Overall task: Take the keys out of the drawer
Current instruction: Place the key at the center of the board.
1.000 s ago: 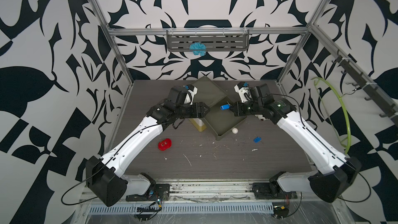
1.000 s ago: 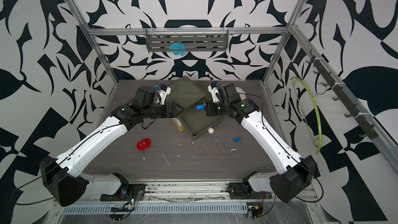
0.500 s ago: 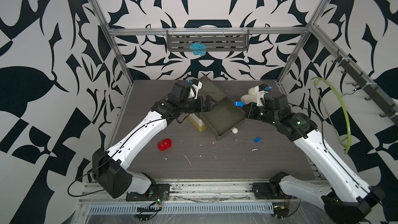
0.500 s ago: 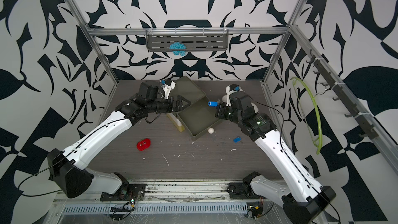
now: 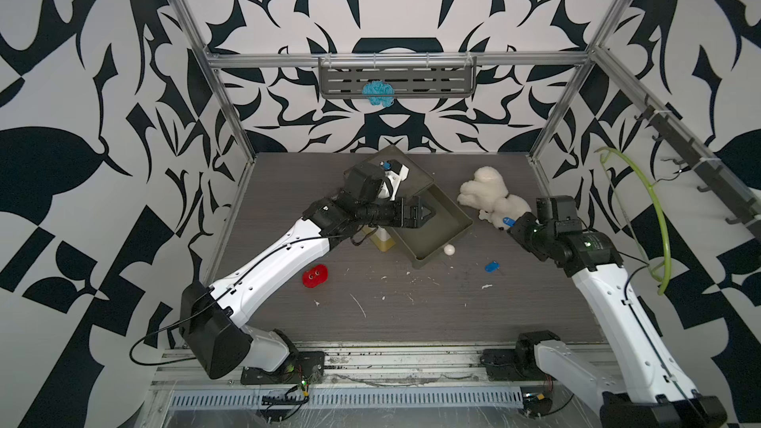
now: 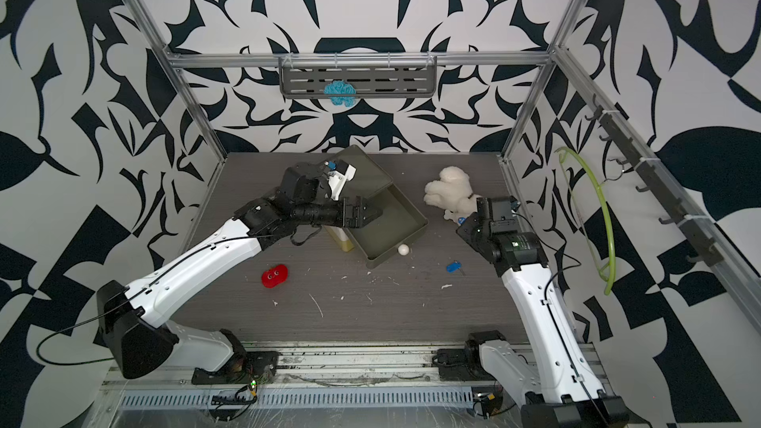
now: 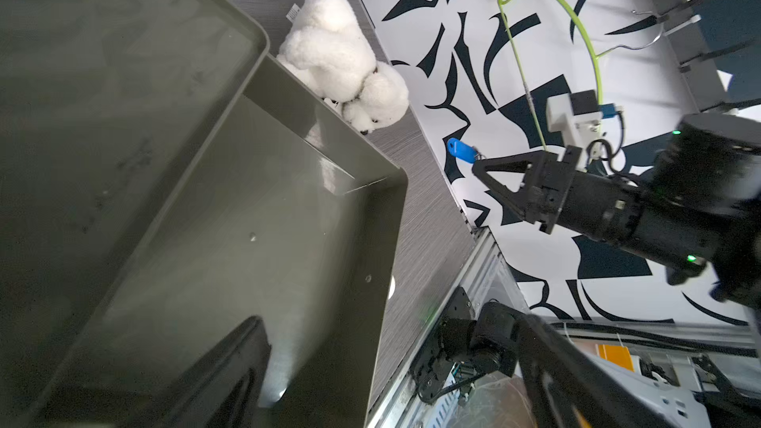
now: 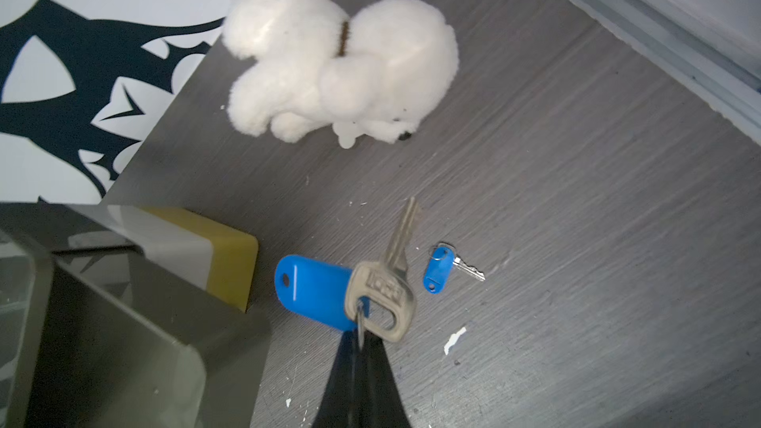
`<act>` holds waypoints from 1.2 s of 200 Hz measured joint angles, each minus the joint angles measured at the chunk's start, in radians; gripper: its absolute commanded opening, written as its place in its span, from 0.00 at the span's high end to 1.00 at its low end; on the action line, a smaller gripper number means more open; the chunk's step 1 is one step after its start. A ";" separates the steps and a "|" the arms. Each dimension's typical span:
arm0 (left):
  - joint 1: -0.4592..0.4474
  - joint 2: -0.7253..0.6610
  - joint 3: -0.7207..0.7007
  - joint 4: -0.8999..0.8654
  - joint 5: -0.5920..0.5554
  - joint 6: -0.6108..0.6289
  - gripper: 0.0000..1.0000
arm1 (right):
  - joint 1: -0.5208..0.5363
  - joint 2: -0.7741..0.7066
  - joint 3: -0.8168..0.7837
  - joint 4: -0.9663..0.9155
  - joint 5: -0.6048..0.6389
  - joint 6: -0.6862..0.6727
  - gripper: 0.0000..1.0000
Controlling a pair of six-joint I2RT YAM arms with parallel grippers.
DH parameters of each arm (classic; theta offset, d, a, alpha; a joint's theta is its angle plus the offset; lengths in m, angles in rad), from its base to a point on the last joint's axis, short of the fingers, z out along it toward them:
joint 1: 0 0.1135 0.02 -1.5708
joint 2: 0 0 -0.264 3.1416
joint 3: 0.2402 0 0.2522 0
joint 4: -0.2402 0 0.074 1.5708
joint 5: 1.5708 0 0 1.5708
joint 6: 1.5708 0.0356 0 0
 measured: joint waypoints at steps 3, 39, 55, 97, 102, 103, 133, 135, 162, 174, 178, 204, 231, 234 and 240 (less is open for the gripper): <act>0.000 0.000 0.000 0.002 0.008 0.001 0.01 | -0.007 -0.001 -0.008 0.000 -0.006 0.002 1.00; 0.000 0.033 0.007 0.024 0.157 0.005 0.01 | -0.056 -0.004 -0.130 0.037 -0.095 0.049 1.00; 0.000 0.057 0.008 0.026 0.209 0.001 0.01 | -0.064 0.002 -0.176 0.053 -0.127 0.069 1.00; 0.000 0.063 0.008 0.032 0.280 -0.002 0.01 | -0.070 0.016 -0.223 0.097 -0.170 0.082 1.00; 0.000 0.062 0.008 0.033 0.285 -0.002 0.01 | -0.072 0.019 -0.226 0.102 -0.174 0.082 1.00; 0.000 0.062 0.008 0.032 0.286 -0.002 0.01 | -0.072 0.019 -0.227 0.103 -0.174 0.082 1.00; 0.000 0.059 -0.002 0.033 0.290 -0.002 0.01 | -0.088 0.029 -0.264 0.133 -0.192 0.082 1.00; 0.000 0.059 -0.002 0.033 0.290 -0.002 0.01 | -0.089 0.031 -0.267 0.134 -0.193 0.082 1.00; -0.001 0.057 -0.004 0.022 0.270 0.005 0.01 | -0.108 0.047 -0.295 0.139 -0.204 0.080 1.00; -0.001 0.055 -0.004 0.016 0.260 0.008 0.01 | -0.114 0.050 -0.304 0.147 -0.209 0.079 1.00; -0.002 0.054 -0.004 0.013 0.256 0.010 0.01 | -0.117 0.050 -0.308 0.151 -0.211 0.078 1.00; -0.003 0.053 -0.004 -0.002 0.225 0.018 0.01 | -0.141 0.061 -0.337 0.175 -0.225 0.074 1.00; -0.003 0.053 0.007 -0.044 0.178 0.045 0.01 | -0.174 0.108 -0.358 0.203 -0.255 0.069 1.00; -0.003 0.053 0.009 -0.049 0.172 0.050 0.01 | -0.175 0.115 -0.358 0.206 -0.258 0.068 1.00; -0.003 0.051 0.012 -0.060 0.155 0.058 0.01 | -0.179 0.127 -0.358 0.214 -0.264 0.066 1.00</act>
